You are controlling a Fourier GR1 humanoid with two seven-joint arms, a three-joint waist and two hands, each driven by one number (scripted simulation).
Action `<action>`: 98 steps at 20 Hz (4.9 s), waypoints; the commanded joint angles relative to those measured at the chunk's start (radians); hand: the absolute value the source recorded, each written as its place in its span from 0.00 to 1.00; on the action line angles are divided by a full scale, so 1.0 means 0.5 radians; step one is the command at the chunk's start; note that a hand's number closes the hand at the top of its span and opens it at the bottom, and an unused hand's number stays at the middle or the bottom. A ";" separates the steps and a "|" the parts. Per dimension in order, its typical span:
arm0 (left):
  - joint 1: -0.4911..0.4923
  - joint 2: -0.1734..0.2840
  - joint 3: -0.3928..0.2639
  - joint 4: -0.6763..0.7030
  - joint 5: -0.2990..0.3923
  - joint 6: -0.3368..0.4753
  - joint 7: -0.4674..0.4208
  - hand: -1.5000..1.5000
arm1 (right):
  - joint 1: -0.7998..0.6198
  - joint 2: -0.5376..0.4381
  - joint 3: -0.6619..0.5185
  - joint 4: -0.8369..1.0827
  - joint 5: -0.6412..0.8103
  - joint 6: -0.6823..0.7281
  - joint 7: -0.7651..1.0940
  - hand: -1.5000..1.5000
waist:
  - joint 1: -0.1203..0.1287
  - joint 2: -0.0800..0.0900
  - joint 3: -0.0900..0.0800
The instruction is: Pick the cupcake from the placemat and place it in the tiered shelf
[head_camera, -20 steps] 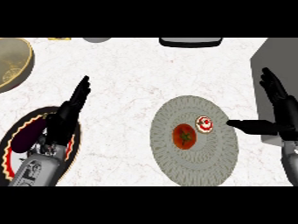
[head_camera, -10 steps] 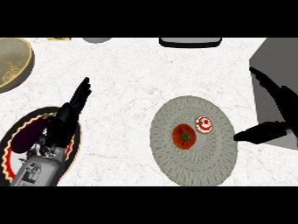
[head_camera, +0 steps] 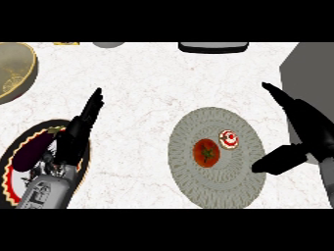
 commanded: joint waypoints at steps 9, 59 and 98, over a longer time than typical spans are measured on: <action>0.092 -0.056 0.070 -0.153 -0.100 -0.121 0.075 0.50 | -0.020 0.444 0.069 -0.069 0.495 0.088 0.215 0.00 | 0.012 0.001 0.001; 0.069 -0.240 0.356 -0.040 -0.322 -0.340 -0.037 0.50 | 0.212 0.911 -0.257 0.680 1.236 0.176 -0.514 0.00 | 0.001 0.002 0.002; 0.174 -0.248 0.457 -0.135 -0.321 -0.297 0.036 0.50 | 0.727 -0.501 -0.158 0.302 0.463 0.716 -3.502 1.00 | -0.214 -0.034 0.016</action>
